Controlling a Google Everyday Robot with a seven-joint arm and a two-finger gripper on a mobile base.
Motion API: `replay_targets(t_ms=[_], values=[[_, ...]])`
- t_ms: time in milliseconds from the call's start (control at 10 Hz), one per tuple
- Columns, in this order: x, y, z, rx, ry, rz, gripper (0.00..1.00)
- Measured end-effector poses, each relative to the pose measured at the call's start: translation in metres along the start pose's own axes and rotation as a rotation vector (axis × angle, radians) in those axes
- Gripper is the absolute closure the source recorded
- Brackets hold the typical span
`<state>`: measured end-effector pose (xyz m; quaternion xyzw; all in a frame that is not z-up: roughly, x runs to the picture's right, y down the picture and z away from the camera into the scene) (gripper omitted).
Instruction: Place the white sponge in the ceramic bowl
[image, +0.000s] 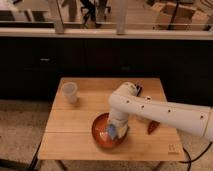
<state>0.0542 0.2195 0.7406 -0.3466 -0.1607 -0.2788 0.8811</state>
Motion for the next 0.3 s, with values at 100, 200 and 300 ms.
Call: replay_targets(t_ms=[100,200,300], values=[[0.0004,-0.0001,0.0000,0.001,0.000,0.001,0.20],[0.0005,-0.0002,-0.0001,0.001,0.000,0.002,0.20],[0.0005,-0.0006,-0.0002,0.002,-0.001,0.004,0.20]])
